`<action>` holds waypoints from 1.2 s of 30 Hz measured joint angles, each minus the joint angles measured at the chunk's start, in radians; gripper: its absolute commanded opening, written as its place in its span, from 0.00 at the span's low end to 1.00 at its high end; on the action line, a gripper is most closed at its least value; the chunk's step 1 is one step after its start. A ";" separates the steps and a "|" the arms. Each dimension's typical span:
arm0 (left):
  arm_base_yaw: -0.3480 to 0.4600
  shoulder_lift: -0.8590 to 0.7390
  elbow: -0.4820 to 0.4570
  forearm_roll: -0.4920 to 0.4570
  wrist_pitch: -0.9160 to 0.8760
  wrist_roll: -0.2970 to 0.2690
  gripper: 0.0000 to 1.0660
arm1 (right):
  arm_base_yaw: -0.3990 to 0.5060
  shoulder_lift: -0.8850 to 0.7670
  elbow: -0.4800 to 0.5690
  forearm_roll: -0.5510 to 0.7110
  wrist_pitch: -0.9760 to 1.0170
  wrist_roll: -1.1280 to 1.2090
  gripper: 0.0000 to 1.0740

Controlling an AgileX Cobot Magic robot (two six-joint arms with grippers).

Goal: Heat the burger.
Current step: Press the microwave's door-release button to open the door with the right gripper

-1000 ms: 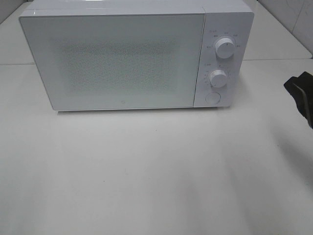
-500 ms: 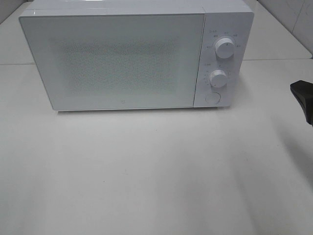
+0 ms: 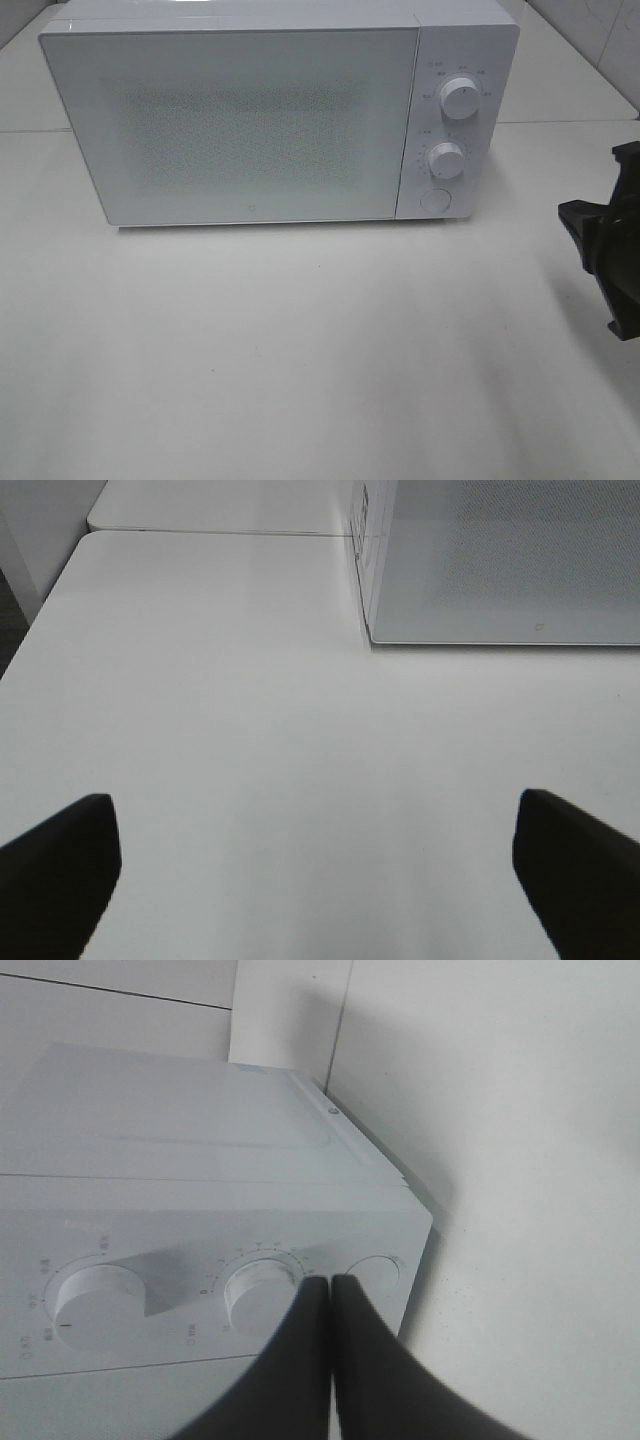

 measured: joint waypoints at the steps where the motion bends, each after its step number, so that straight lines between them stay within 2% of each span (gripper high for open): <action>1: 0.000 0.000 0.000 0.000 0.000 0.000 0.94 | 0.026 0.049 -0.023 0.012 -0.024 0.021 0.00; 8: 0.000 0.000 0.000 0.000 0.000 0.000 0.94 | 0.076 0.151 -0.122 0.019 -0.033 0.077 0.00; 16: 0.000 0.000 0.000 0.000 0.000 0.000 0.94 | 0.076 0.201 -0.198 0.018 0.015 0.103 0.00; 24: 0.000 0.000 0.000 0.000 0.000 0.000 0.94 | 0.136 0.305 -0.299 0.016 0.061 0.168 0.00; 36: 0.000 0.000 0.000 0.000 0.000 0.000 0.94 | 0.141 0.400 -0.389 0.019 0.109 0.178 0.00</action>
